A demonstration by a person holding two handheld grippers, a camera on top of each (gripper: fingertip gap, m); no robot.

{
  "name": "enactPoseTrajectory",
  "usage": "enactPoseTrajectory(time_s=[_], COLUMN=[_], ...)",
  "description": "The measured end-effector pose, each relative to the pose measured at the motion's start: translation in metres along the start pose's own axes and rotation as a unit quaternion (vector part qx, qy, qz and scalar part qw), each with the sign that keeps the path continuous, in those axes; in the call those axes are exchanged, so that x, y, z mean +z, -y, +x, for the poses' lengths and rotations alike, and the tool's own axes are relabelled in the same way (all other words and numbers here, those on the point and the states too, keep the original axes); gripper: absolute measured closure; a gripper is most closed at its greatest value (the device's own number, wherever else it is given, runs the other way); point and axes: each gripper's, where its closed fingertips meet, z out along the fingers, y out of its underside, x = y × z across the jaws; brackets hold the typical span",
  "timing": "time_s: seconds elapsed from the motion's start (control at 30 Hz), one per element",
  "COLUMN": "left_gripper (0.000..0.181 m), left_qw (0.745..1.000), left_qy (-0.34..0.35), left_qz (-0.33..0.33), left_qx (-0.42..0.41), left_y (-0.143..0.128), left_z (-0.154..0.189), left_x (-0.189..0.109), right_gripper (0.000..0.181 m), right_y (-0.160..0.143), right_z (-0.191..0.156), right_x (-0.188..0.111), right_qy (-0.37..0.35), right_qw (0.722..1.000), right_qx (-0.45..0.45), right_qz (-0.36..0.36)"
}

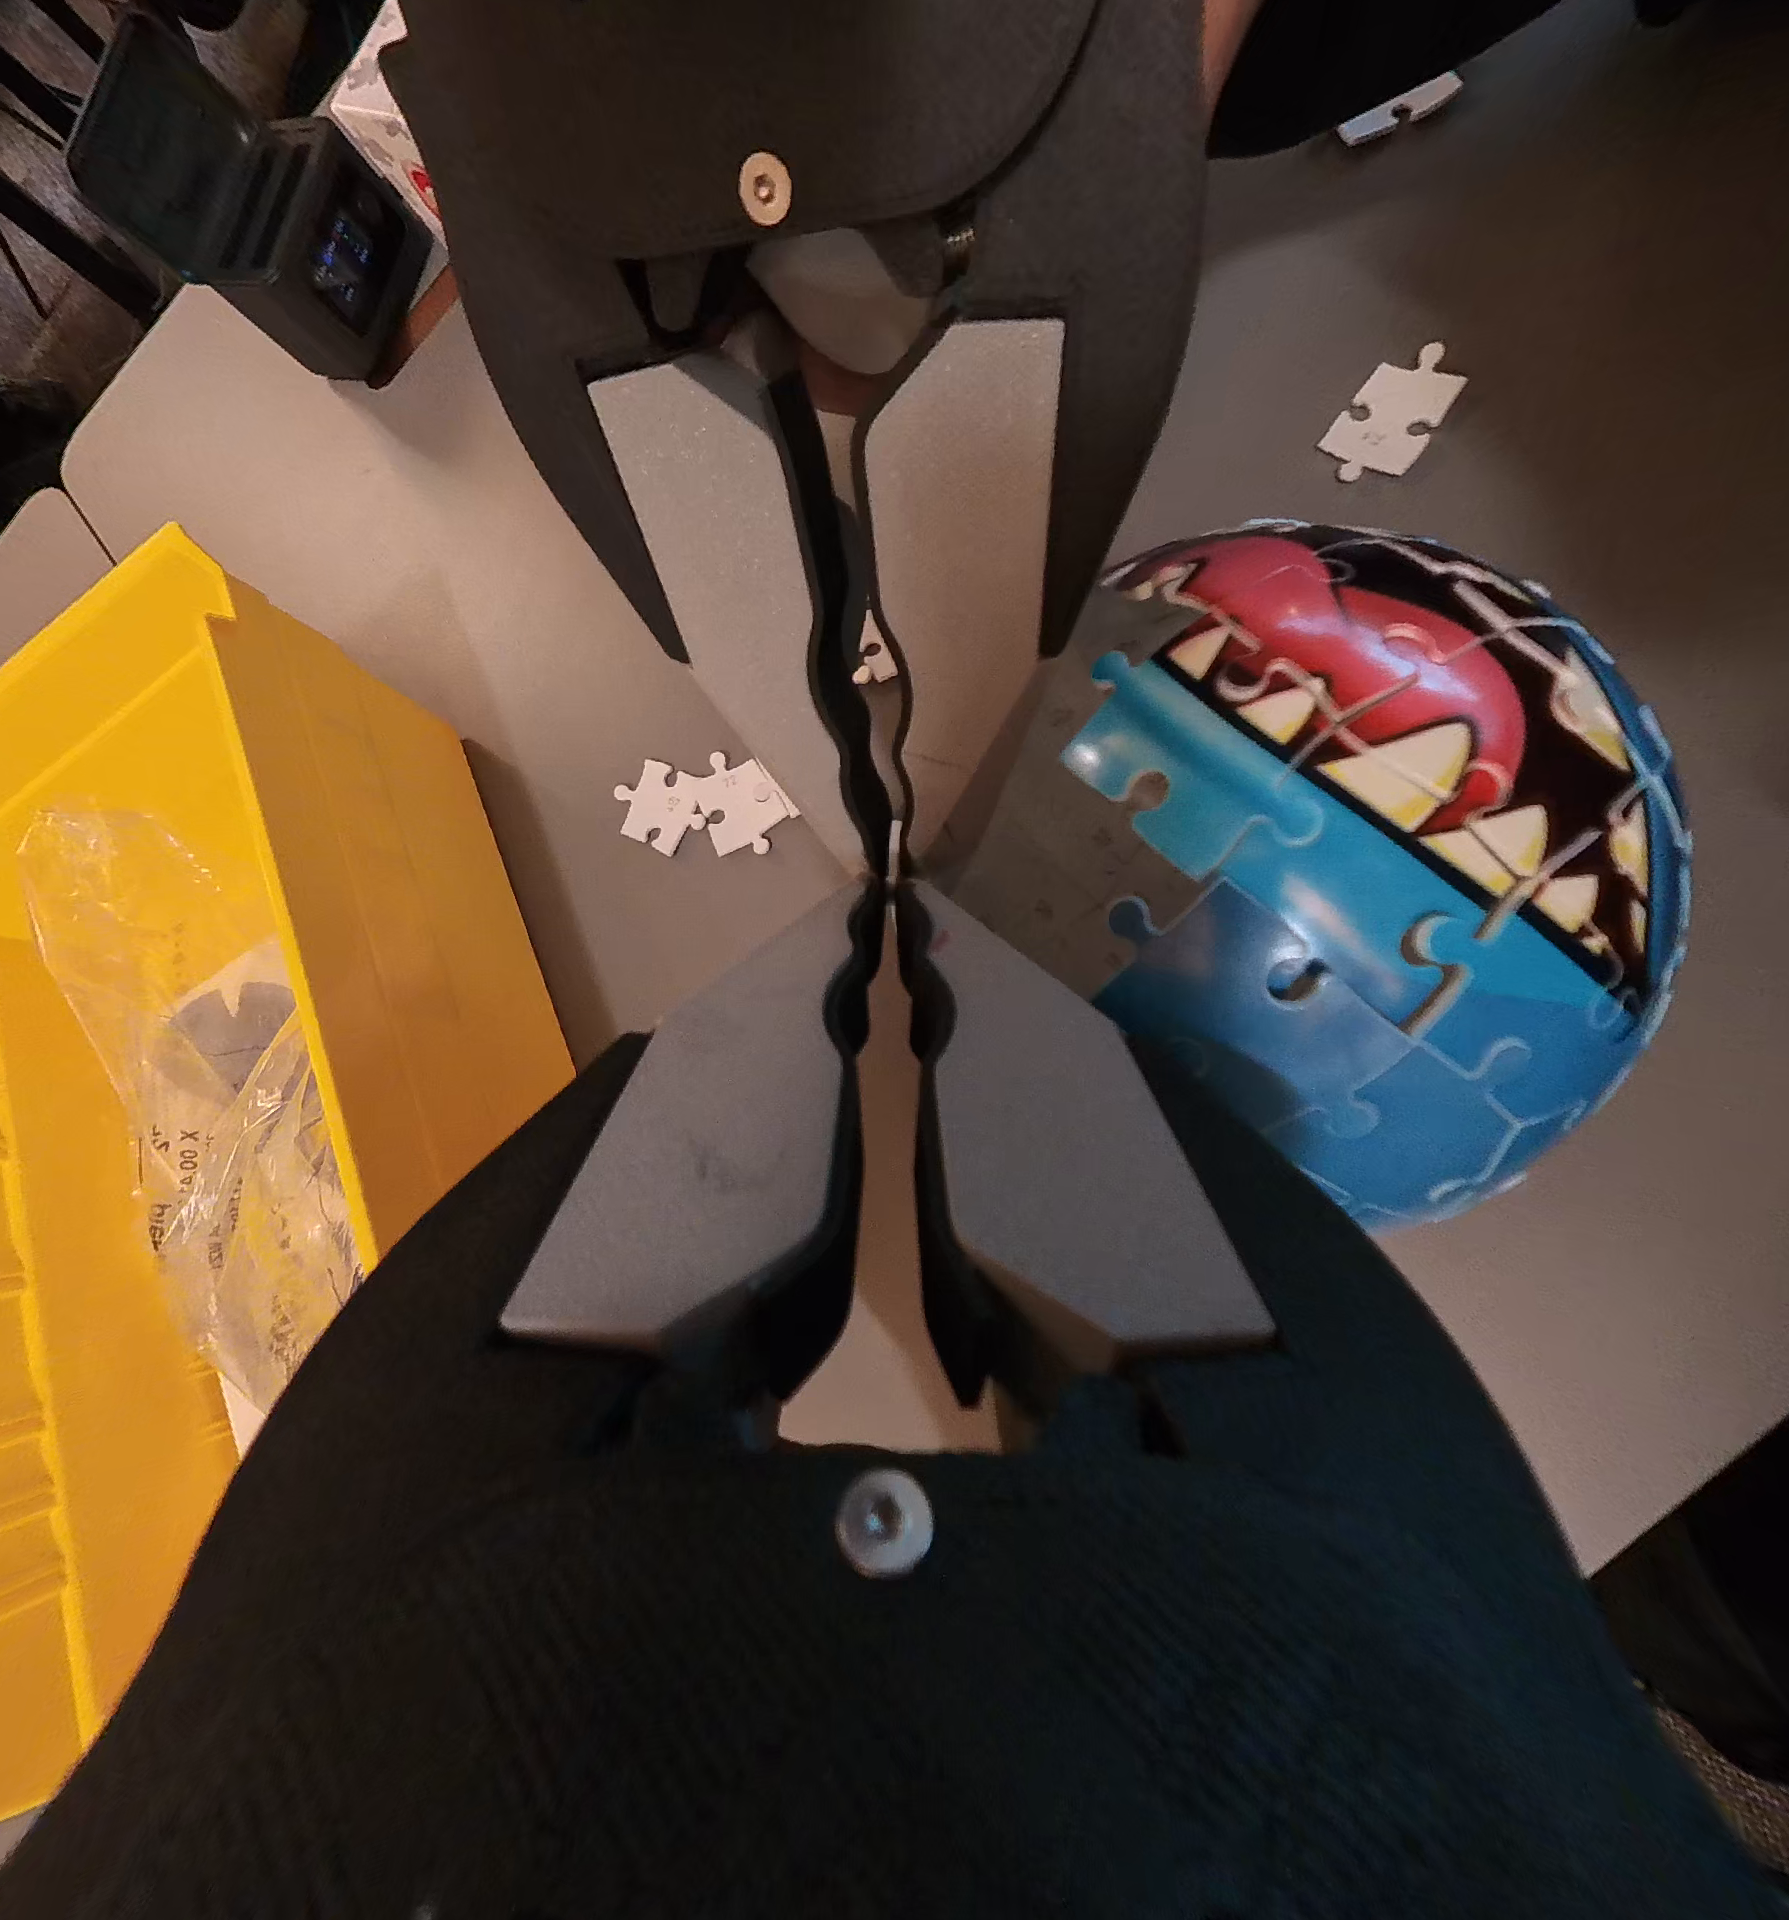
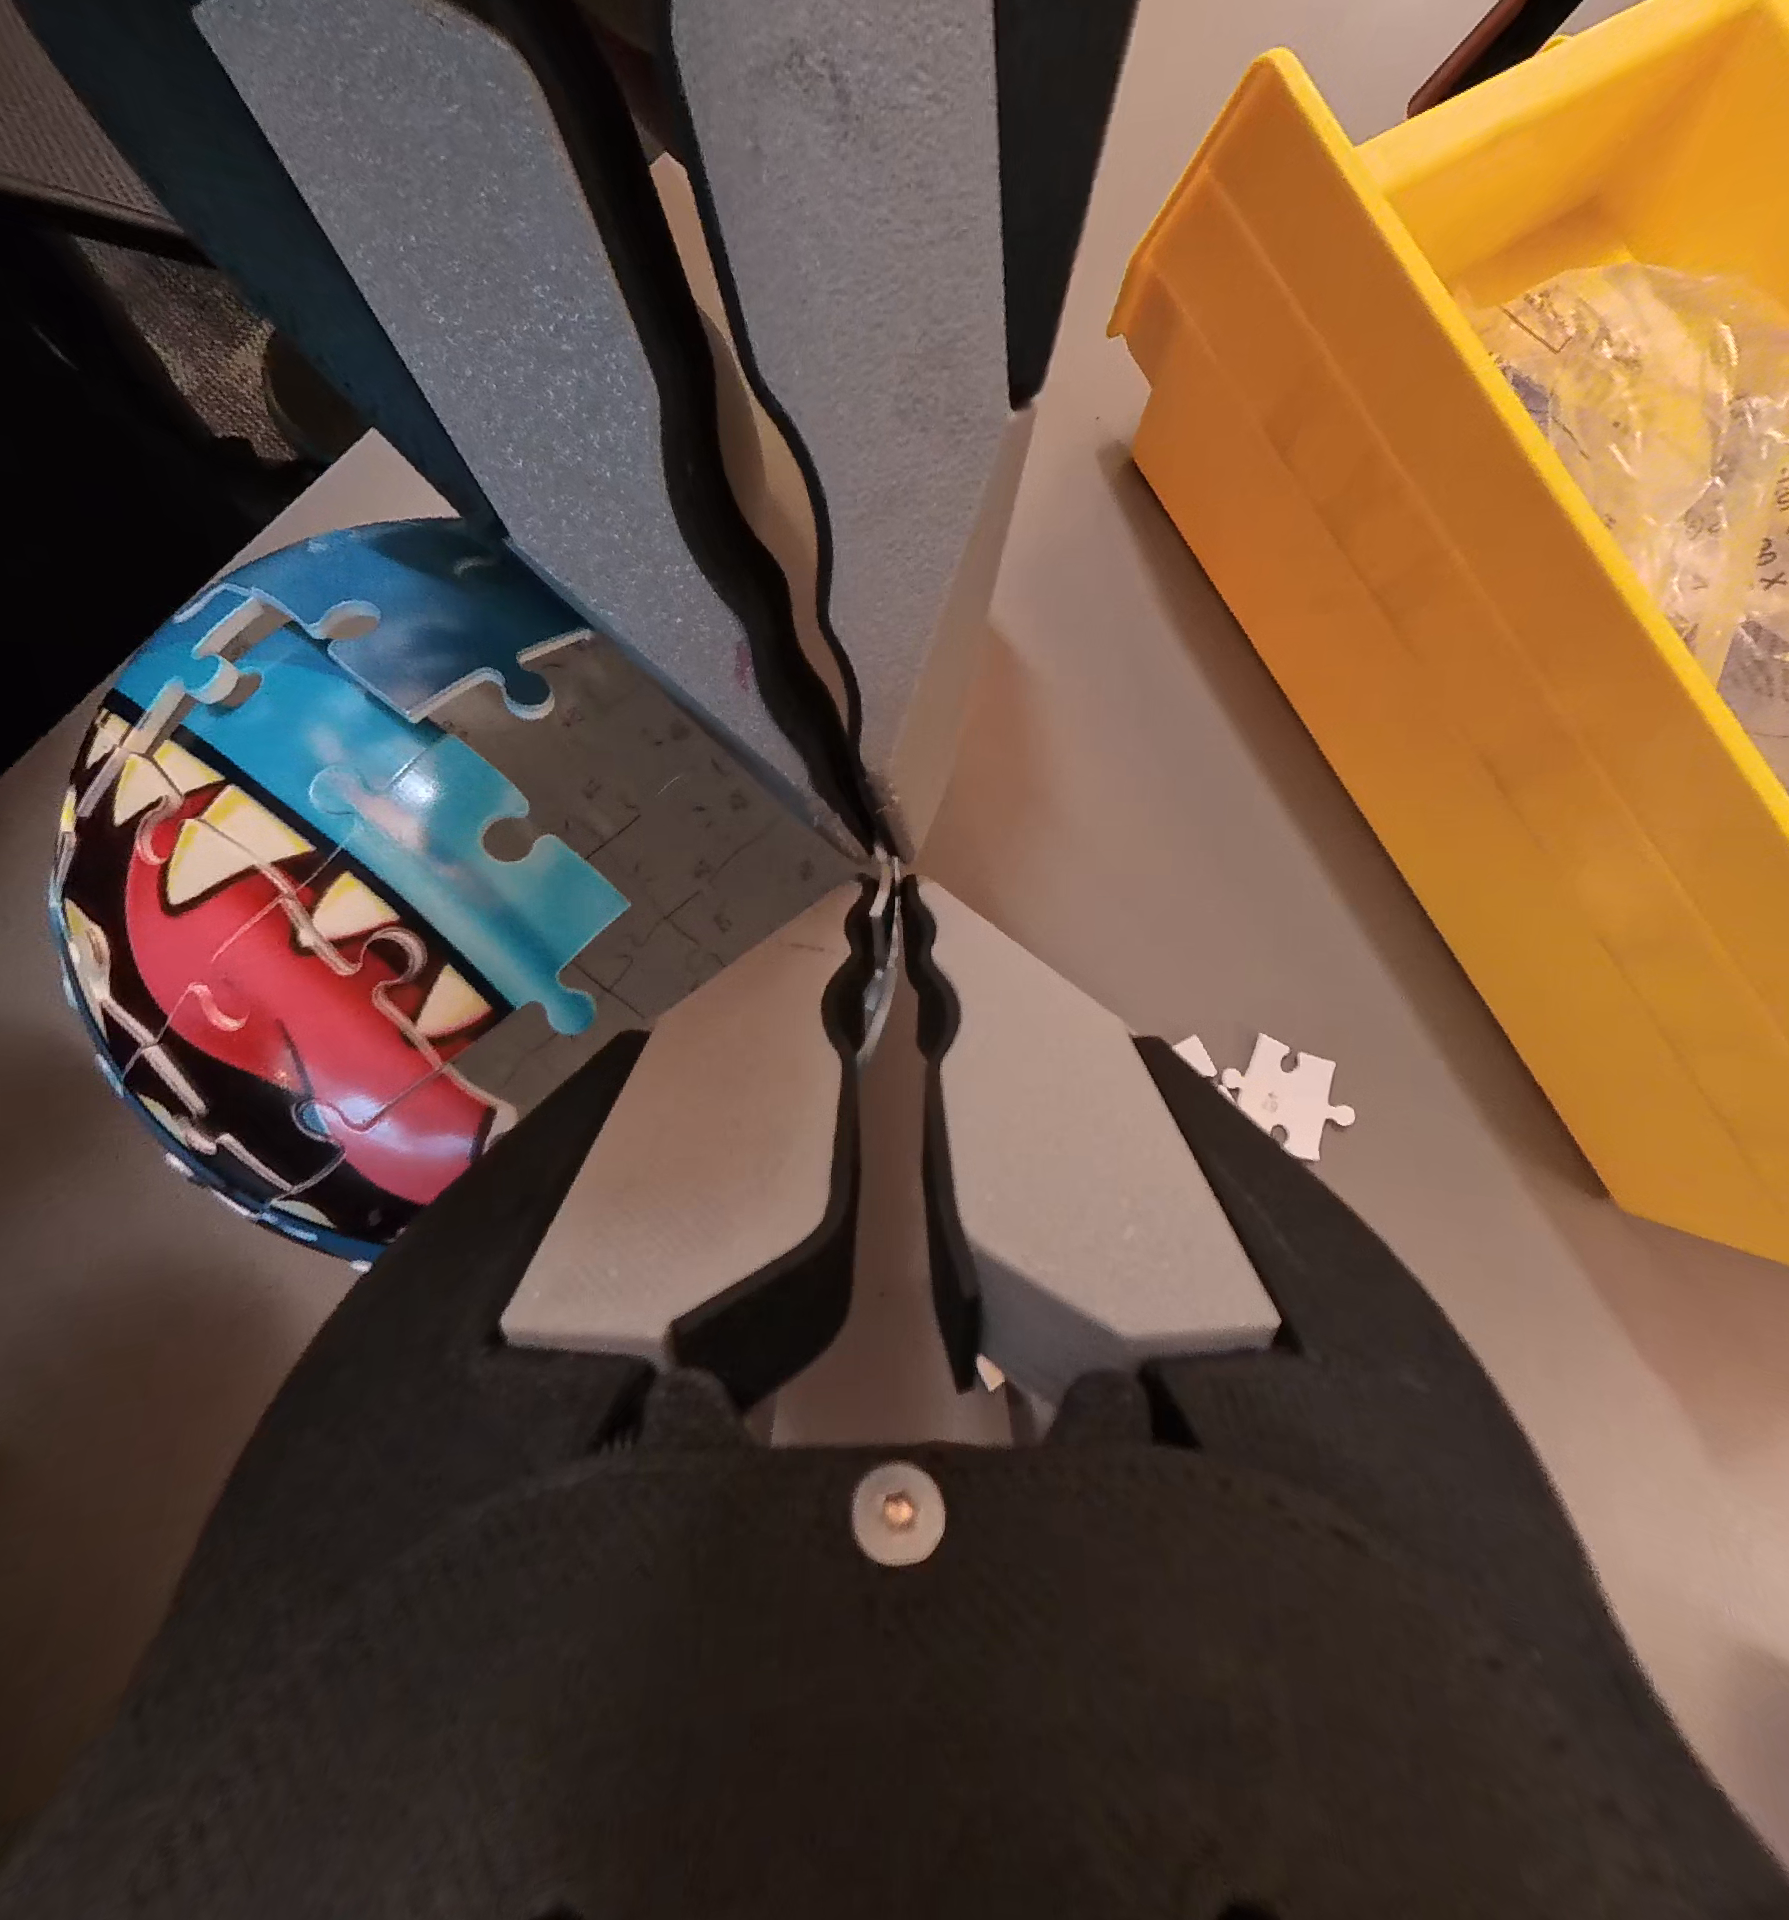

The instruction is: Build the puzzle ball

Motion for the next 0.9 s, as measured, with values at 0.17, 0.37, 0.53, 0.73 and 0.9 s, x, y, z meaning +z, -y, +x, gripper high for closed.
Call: enactPoseTrajectory(time_s=[0.17, 0.37, 0.53, 0.73, 0.9], left_gripper=[0.181, 0.181, 0.181, 0.181, 0.181], left_qw=[1.0, 1.0, 1.0, 1.0, 1.0], left_qy=[0.002, -0.002, -0.004, -0.002, 0.016], left_qz=[-0.002, 0.003, 0.002, 0.002, 0.015], left_qx=[0.0, -0.009, -0.008, -0.003, -0.009], left_y=[-0.001, -0.001, -0.002, -0.002, 0.001], left_z=[0.0, -0.001, -0.001, -0.003, -0.015], left_x=[0.0, -0.001, -0.002, -0.005, -0.016], right_gripper=[0.181, 0.181, 0.181, 0.181, 0.181], right_y=[0.0, 0.001, 0.002, 0.003, 0.002], right_z=[0.0, 0.001, 0.001, 0.003, 0.004], right_x=[0.0, 0.0, 0.0, -0.001, -0.001], right_qy=[-0.008, -0.013, -0.015, -0.019, -0.023], right_qw=[1.0, 1.0, 1.0, 1.0, 1.0], right_qx=[-0.004, -0.007, -0.007, -0.002, -0.001], right_qz=[-0.007, -0.01, -0.009, -0.002, -0.004])
